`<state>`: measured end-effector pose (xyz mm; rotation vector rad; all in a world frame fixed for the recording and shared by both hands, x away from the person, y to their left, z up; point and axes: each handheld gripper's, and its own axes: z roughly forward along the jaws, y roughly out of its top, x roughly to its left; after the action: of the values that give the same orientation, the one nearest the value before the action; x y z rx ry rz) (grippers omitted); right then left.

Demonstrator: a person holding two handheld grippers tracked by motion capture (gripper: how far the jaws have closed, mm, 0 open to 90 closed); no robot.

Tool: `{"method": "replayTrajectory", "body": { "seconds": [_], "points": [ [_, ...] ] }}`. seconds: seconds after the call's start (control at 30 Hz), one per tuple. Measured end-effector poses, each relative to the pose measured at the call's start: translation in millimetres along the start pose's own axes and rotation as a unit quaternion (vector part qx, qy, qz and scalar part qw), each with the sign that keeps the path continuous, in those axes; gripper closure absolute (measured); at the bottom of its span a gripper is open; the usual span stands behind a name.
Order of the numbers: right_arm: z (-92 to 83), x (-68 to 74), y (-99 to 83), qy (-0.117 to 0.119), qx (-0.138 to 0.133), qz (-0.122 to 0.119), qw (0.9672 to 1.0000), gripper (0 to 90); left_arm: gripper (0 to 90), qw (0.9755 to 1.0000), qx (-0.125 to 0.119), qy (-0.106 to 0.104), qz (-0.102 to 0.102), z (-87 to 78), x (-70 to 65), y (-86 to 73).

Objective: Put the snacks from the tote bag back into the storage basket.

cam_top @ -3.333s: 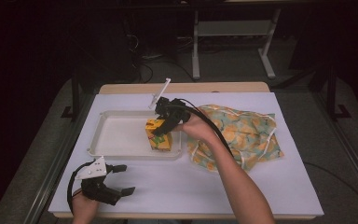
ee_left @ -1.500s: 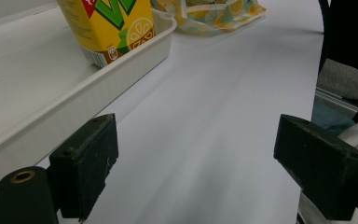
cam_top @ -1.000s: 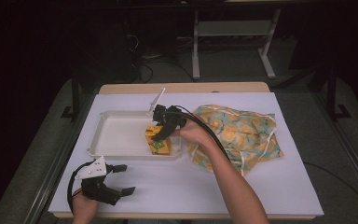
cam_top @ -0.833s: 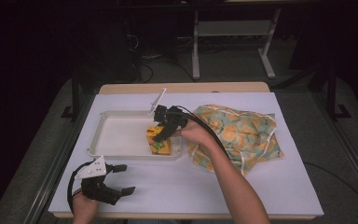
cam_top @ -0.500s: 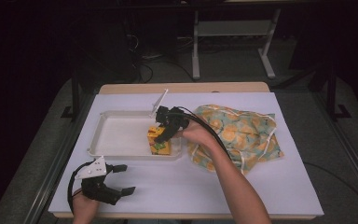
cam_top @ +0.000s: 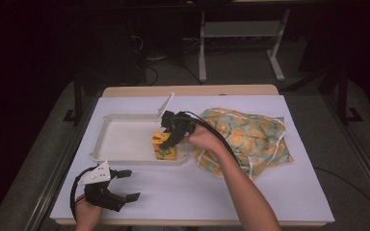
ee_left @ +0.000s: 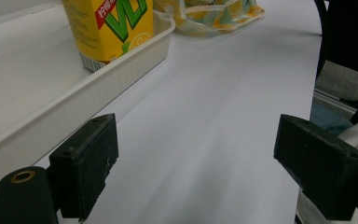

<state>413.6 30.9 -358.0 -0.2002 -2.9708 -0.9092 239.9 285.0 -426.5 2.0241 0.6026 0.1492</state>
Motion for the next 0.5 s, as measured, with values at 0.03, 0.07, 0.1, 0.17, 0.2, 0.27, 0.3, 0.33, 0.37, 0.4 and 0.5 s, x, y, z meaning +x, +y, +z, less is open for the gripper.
{"method": "replayTrajectory", "body": {
  "seconds": [0.03,0.07,0.1,0.17,0.2,0.27,0.3,0.33,0.37,0.4,0.5],
  "points": [
    [0.2,0.4,0.2,0.000,0.000,0.000,1.0000,45.7,13.2,1.0000,0.000,0.000,0.000,0.0,-0.1,0.0],
    [0.4,0.5,0.2,0.000,0.000,-0.001,1.0000,45.4,13.2,1.0000,0.000,0.000,0.000,0.0,-0.2,0.0],
    [0.5,1.2,0.3,0.001,0.003,0.001,1.0000,45.1,13.2,1.0000,0.001,0.000,0.000,0.0,-0.2,0.0],
    [0.9,1.8,0.2,0.002,0.004,0.000,1.0000,44.6,13.2,1.0000,0.001,0.000,0.000,0.1,-0.3,0.0],
    [0.9,2.8,0.3,0.005,0.006,0.003,1.0000,44.3,13.2,1.0000,0.001,0.000,0.000,0.1,-0.3,0.0],
    [1.6,2.9,0.2,0.005,0.005,-0.001,1.0000,44.0,13.2,1.0000,0.001,0.000,0.000,0.3,-0.3,0.0],
    [1.6,3.2,0.2,0.006,0.006,0.000,1.0000,43.9,13.2,1.0000,0.001,0.000,0.000,0.2,-0.4,0.0],
    [1.5,3.4,0.3,0.005,0.006,0.000,1.0000,43.9,13.2,1.0000,0.000,0.000,0.000,0.3,-0.4,0.0],
    [1.4,3.8,0.4,0.003,0.007,0.000,1.0000,43.5,13.2,1.0000,0.001,0.000,0.000,0.2,-0.4,0.0],
    [1.2,4.4,0.8,0.002,0.007,-0.001,1.0000,43.2,13.2,1.0000,0.001,0.000,0.000,0.3,-0.4,0.0],
    [-0.1,5.3,1.8,0.001,0.002,-0.001,1.0000,42.5,13.2,1.0000,0.001,0.000,0.000,0.4,-0.3,0.1]
  ]
}}
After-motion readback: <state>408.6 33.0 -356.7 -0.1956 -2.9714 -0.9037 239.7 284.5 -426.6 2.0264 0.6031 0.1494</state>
